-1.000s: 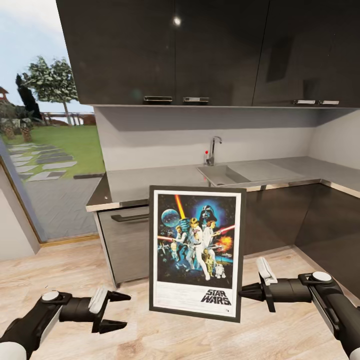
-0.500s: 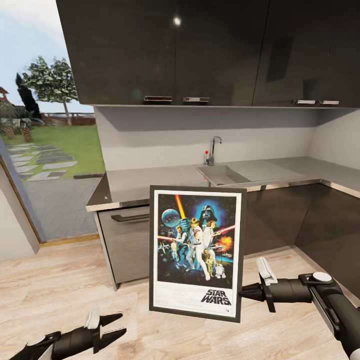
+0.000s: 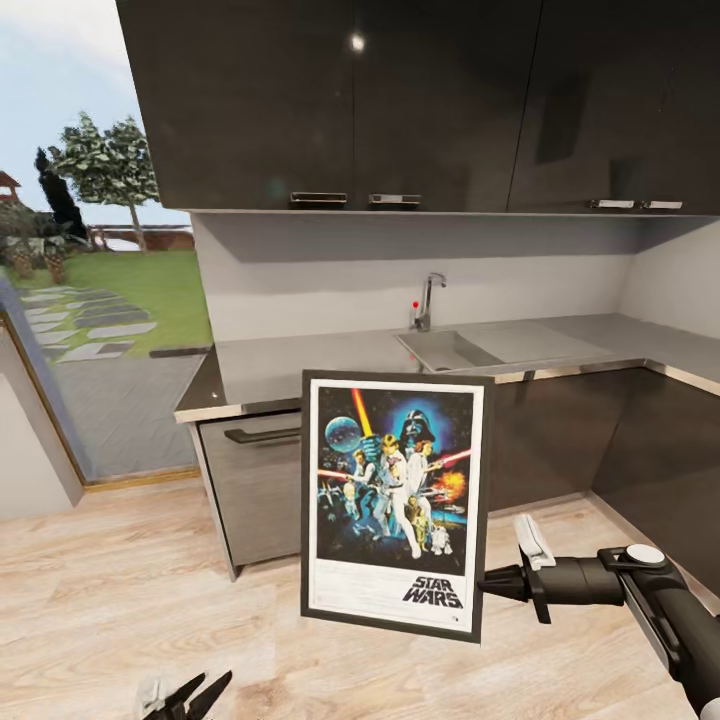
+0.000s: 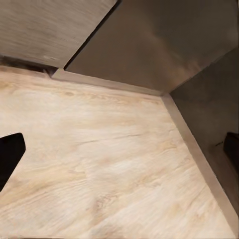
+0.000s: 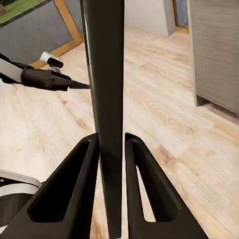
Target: Pick up the poster from the kitchen countertop and hang it on one of the wall nails in the kitchen.
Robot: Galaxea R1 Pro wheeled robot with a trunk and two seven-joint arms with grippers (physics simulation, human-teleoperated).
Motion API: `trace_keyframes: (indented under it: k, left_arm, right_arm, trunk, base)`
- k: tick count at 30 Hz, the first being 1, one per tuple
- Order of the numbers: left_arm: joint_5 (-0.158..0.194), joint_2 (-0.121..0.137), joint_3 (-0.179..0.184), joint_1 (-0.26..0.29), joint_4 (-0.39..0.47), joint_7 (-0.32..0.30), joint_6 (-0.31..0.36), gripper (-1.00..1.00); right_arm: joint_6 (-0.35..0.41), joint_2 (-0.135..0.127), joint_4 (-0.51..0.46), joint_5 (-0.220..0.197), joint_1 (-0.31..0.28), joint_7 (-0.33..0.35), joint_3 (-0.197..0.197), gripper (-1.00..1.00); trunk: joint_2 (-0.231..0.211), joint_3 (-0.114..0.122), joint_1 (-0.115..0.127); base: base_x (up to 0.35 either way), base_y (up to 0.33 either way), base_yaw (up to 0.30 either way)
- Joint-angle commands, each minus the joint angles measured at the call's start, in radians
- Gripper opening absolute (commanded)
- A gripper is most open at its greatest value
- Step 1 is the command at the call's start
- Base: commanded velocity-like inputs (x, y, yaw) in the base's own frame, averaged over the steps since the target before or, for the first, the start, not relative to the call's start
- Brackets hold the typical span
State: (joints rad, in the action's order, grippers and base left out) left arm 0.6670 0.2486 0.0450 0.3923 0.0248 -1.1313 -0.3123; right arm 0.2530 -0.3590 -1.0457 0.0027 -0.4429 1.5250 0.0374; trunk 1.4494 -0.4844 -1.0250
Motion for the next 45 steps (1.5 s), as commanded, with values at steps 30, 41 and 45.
trace_keyframes:
  k: [30,41,45]
  left_arm:
    - [0.019,-0.002,0.005,-0.039,-0.002,0.016,-0.004,1.00]
    - [0.019,-0.002,0.004,-0.039,-0.002,0.036,-0.003,1.00]
    - [0.019,-0.002,0.005,-0.039,-0.002,0.051,-0.003,1.00]
  right_arm:
    - [0.013,0.000,0.001,0.000,0.000,-0.014,0.001,-1.00]
    - [0.013,0.000,0.000,0.000,0.000,-0.026,-0.001,-1.00]
    - [0.013,0.000,0.001,0.000,0.000,-0.026,0.000,-1.00]
  trunk:
    - [0.001,-0.001,0.000]
    - [0.001,-0.001,0.000]
    - [0.001,-0.001,0.000]
  base:
    - [0.000,0.000,0.274]
    - [0.097,0.058,0.278]
    - [0.057,0.049,0.096]
